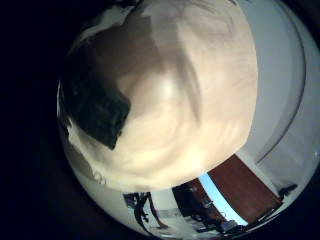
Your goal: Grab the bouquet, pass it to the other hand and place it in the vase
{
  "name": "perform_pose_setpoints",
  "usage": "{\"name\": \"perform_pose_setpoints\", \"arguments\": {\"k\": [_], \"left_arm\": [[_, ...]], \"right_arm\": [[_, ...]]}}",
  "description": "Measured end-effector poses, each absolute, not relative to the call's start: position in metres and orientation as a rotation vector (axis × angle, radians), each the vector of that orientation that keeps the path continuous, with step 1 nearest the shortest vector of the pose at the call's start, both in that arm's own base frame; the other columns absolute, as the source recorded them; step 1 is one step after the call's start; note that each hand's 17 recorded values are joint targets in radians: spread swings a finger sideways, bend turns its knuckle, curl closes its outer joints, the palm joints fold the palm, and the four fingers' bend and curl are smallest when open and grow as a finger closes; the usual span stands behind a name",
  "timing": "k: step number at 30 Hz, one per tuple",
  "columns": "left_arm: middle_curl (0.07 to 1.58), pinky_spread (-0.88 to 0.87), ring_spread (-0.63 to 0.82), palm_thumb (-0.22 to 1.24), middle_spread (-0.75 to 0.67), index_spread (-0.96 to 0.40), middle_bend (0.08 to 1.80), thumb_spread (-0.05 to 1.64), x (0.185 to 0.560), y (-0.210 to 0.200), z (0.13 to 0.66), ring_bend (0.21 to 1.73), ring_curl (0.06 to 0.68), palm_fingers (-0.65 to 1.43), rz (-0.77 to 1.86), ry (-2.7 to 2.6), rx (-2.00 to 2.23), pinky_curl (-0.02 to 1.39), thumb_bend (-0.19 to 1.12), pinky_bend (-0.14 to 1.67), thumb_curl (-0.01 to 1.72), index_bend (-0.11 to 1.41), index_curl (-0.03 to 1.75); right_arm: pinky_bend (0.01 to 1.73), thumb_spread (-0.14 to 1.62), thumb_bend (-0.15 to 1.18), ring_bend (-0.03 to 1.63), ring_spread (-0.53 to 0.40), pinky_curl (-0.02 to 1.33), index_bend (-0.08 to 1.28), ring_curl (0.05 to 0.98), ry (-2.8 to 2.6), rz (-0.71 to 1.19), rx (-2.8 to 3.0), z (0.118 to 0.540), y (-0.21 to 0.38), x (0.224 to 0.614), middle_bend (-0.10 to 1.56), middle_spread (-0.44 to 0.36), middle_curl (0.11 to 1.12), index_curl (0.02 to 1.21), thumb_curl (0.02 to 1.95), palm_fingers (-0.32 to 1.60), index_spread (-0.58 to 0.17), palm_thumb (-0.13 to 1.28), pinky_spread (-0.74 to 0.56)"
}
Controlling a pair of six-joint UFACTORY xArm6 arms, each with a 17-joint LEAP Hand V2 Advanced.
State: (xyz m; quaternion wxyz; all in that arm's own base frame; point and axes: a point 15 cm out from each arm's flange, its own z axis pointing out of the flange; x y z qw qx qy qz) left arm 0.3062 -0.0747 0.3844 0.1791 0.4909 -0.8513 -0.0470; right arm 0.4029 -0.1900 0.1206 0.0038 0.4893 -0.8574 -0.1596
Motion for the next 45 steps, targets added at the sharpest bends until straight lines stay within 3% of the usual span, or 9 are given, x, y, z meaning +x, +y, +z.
{"name": "perform_pose_setpoints", "arguments": {"k": [5, 9, 15, 20, 29, 45], "left_arm": [[0.28, 0.58, 0.60, 0.01, 0.42, 0.00, 0.18, 0.99, 0.305, -0.074, 0.384, 0.44, 0.221, -0.03, -0.137, -2.404, 1.388, 0.31, -0.03, 0.20, 0.29, 0.16, 0.29], [0.28, 0.58, 0.60, 0.01, 0.43, 0.00, 0.18, 1.00, 0.305, -0.073, 0.384, 0.44, 0.222, -0.03, -0.138, -2.402, 1.389, 0.31, -0.03, 0.20, 0.29, 0.16, 0.29], [0.29, 0.58, 0.60, 0.02, 0.42, 0.00, 0.18, 1.00, 0.306, -0.075, 0.384, 0.44, 0.223, -0.03, -0.132, -2.405, 1.386, 0.30, -0.03, 0.20, 0.28, 0.16, 0.29], [0.29, 0.58, 0.60, 0.02, 0.42, 0.01, 0.19, 1.00, 0.306, -0.075, 0.384, 0.43, 0.223, -0.03, -0.134, -2.402, 1.387, 0.30, -0.03, 0.19, 0.28, 0.16, 0.29], [0.29, 0.58, 0.60, 0.02, 0.42, 0.01, 0.19, 1.00, 0.307, -0.074, 0.383, 0.43, 0.224, -0.03, -0.133, -2.401, 1.385, 0.30, -0.03, 0.19, 0.28, 0.16, 0.29], [0.29, 0.59, 0.61, 0.02, 0.42, 0.01, 0.19, 1.00, 0.306, -0.081, 0.389, 0.43, 0.225, -0.03, -0.113, -2.408, 1.385, 0.30, -0.03, 0.19, 0.28, 0.16, 0.29]], "right_arm": [[1.15, 1.01, -0.01, 1.17, -0.259, 0.17, 0.29, 0.460, -2.668, -0.456, 1.553, 0.128, -0.194, 0.403, 0.73, -0.187, 0.59, 0.46, 0.49, 1.05, -0.359, 0.86, -0.40], [1.21, 0.99, 0.00, 1.17, -0.240, 0.23, 0.54, 0.493, -2.659, -0.437, 1.568, 0.134, -0.194, 0.404, 0.87, -0.189, 0.67, 0.59, 0.51, 1.28, -0.396, 0.93, -0.39], [1.36, 0.96, 0.02, 1.26, -0.225, 0.33, 0.88, 0.555, -2.653, -0.414, 1.579, 0.138, -0.198, 0.404, 1.10, -0.174, 0.76, 0.77, 0.57, 1.27, -0.382, 1.06, -0.30], [1.45, 0.95, 0.06, 1.34, -0.218, 0.39, 1.01, 0.609, -2.696, -0.437, 1.514, 0.144, -0.216, 0.392, 1.23, -0.153, 0.79, 0.85, 0.65, 1.21, -0.337, 1.16, -0.24], [1.49, 0.93, 0.07, 1.41, -0.203, 0.47, 1.09, 0.664, -2.774, -0.362, 1.540, 0.189, -0.226, 0.391, 1.33, -0.124, 0.79, 0.89, 0.77, 1.15, -0.284, 1.20, -0.18], [1.43, 0.91, 0.06, 1.43, -0.189, 0.58, 1.14, 0.687, -2.861, -0.303, 1.819, 0.294, -0.182, 0.393, 1.37, -0.107, 0.75, 0.89, 0.95, 1.14, -0.243, 1.18, -0.17]]}}
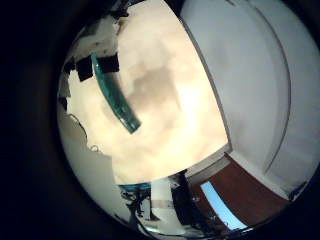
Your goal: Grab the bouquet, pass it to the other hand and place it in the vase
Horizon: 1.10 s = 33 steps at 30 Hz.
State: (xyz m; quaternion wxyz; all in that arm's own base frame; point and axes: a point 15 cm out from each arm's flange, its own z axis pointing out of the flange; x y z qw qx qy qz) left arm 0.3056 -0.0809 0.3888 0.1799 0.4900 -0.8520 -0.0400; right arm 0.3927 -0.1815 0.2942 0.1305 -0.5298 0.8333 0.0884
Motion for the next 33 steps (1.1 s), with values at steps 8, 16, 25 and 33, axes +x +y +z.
{"name": "perform_pose_setpoints", "arguments": {"k": [8, 16, 25, 33], "left_arm": [[0.29, 0.59, 0.61, 0.02, 0.42, 0.01, 0.18, 1.00, 0.305, -0.085, 0.386, 0.43, 0.225, -0.03, -0.096, -2.398, 1.369, 0.30, -0.03, 0.20, 0.28, 0.16, 0.29], [0.29, 0.59, 0.61, 0.02, 0.42, 0.01, 0.19, 1.00, 0.305, -0.087, 0.384, 0.44, 0.224, -0.03, -0.104, -2.398, 1.363, 0.30, -0.02, 0.20, 0.28, 0.16, 0.29], [0.29, 0.59, 0.61, 0.02, 0.42, 0.01, 0.19, 1.01, 0.305, -0.090, 0.382, 0.44, 0.223, -0.03, -0.116, -2.400, 1.353, 0.30, -0.02, 0.20, 0.27, 0.16, 0.29], [0.29, 0.59, 0.61, 0.02, 0.42, 0.01, 0.19, 1.01, 0.306, -0.088, 0.380, 0.44, 0.221, -0.03, -0.123, -2.395, 1.358, 0.30, -0.02, 0.20, 0.27, 0.16, 0.29]], "right_arm": [[1.35, 1.04, -0.08, 1.36, -0.201, 0.58, 0.89, 0.642, 2.459, 0.385, -1.513, 0.290, -0.164, 0.378, 1.21, -0.122, 0.68, 0.83, 0.79, 0.87, -0.266, 0.80, -0.31], [1.08, 1.13, -0.04, 1.19, -0.141, 0.48, 0.56, 0.551, 2.515, 0.535, -1.487, 0.237, -0.147, 0.370, 0.97, -0.068, 0.60, 0.69, 0.61, 0.15, -0.267, 0.55, -0.10], [0.97, 1.12, -0.03, 1.12, -0.049, 0.38, 0.38, 0.485, 2.593, 0.504, -1.422, 0.170, -0.146, 0.391, 0.83, 0.030, 0.53, 0.57, 0.49, 0.10, -0.155, 0.46, 0.11], [0.90, 1.11, -0.02, 1.13, -0.070, 0.33, 0.33, 0.477, 2.632, 0.571, -1.411, 0.128, -0.141, 0.393, 0.81, 0.035, 0.52, 0.53, 0.44, 0.20, -0.124, 0.48, 0.03]]}}
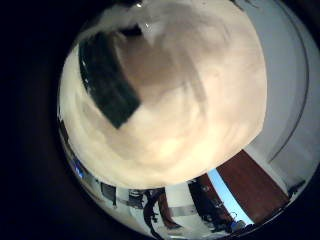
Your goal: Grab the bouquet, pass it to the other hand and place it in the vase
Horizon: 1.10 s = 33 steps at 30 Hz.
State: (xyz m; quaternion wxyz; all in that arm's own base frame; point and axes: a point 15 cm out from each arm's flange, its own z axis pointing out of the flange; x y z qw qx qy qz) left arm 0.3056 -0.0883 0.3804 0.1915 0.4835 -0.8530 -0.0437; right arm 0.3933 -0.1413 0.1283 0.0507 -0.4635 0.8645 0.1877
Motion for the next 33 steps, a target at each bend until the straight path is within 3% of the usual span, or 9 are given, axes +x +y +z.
{"name": "perform_pose_setpoints", "arguments": {"k": [8, 20, 26, 33], "left_arm": [[0.29, 0.59, 0.61, 0.02, 0.42, 0.01, 0.19, 1.01, 0.308, -0.089, 0.379, 0.44, 0.221, -0.03, -0.126, -2.390, 1.362, 0.30, -0.02, 0.20, 0.27, 0.16, 0.29], [0.29, 0.59, 0.61, 0.02, 0.42, 0.01, 0.19, 1.01, 0.307, -0.091, 0.382, 0.44, 0.219, -0.02, -0.119, -2.395, 1.366, 0.30, -0.02, 0.20, 0.27, 0.16, 0.30], [0.29, 0.59, 0.61, 0.02, 0.42, 0.01, 0.18, 1.02, 0.306, -0.090, 0.382, 0.44, 0.219, -0.03, -0.118, -2.391, 1.363, 0.30, -0.02, 0.20, 0.27, 0.16, 0.30], [0.29, 0.59, 0.61, 0.02, 0.42, 0.01, 0.19, 1.02, 0.306, -0.085, 0.382, 0.44, 0.219, -0.03, -0.107, -2.393, 1.359, 0.30, -0.02, 0.20, 0.27, 0.16, 0.30]], "right_arm": [[0.91, 1.10, -0.02, 1.15, -0.112, 0.30, 0.29, 0.484, 2.623, 0.516, -1.420, 0.128, -0.142, 0.404, 0.78, 0.005, 0.53, 0.51, 0.43, 0.30, -0.128, 0.52, -0.05], [0.98, 1.08, -0.02, 1.18, -0.166, 0.29, 0.28, 0.512, 2.589, 0.431, -1.459, 0.178, -0.143, 0.402, 0.77, -0.044, 0.57, 0.53, 0.43, 0.38, -0.166, 0.56, -0.19], [0.98, 1.09, -0.02, 1.18, -0.172, 0.28, 0.28, 0.521, 2.612, 0.433, -1.447, 0.173, -0.145, 0.401, 0.77, -0.050, 0.59, 0.54, 0.43, 0.37, -0.171, 0.56, -0.20], [0.91, 1.09, -0.02, 1.12, -0.141, 0.25, 0.30, 0.521, 2.658, 0.432, -1.414, 0.155, -0.152, 0.405, 0.76, -0.041, 0.61, 0.55, 0.42, 0.25, -0.159, 0.56, -0.13]]}}
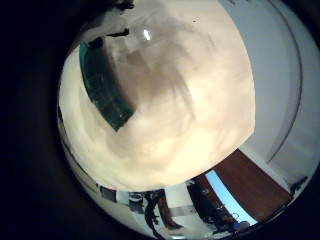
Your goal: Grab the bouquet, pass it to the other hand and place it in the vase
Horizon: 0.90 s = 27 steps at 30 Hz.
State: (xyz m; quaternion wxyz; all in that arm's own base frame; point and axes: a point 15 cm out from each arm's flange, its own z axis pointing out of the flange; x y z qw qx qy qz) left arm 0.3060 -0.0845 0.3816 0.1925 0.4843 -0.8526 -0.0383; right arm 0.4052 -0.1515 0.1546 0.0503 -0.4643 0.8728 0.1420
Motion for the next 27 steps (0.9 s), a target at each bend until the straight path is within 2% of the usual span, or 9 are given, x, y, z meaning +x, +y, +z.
{"name": "perform_pose_setpoints", "arguments": {"k": [4, 27], "left_arm": [[0.29, 0.59, 0.61, 0.02, 0.42, 0.01, 0.18, 1.02, 0.306, -0.079, 0.378, 0.44, 0.219, -0.03, -0.107, -2.379, 1.365, 0.30, -0.02, 0.20, 0.27, 0.16, 0.30], [0.29, 0.59, 0.61, 0.02, 0.42, 0.01, 0.18, 1.02, 0.307, -0.072, 0.374, 0.44, 0.218, -0.03, -0.113, -2.366, 1.372, 0.30, -0.02, 0.20, 0.27, 0.16, 0.30]], "right_arm": [[0.88, 1.09, -0.02, 1.09, -0.122, 0.23, 0.30, 0.507, 2.680, 0.376, -1.399, 0.145, -0.162, 0.412, 0.74, -0.023, 0.60, 0.54, 0.42, 0.24, -0.148, 0.56, -0.08], [0.85, 1.08, -0.02, 1.02, -0.087, 0.17, 0.24, 0.492, 2.741, 0.384, -1.439, 0.119, -0.166, 0.426, 0.65, 0.013, 0.58, 0.50, 0.41, 0.27, -0.121, 0.56, 0.01]]}}
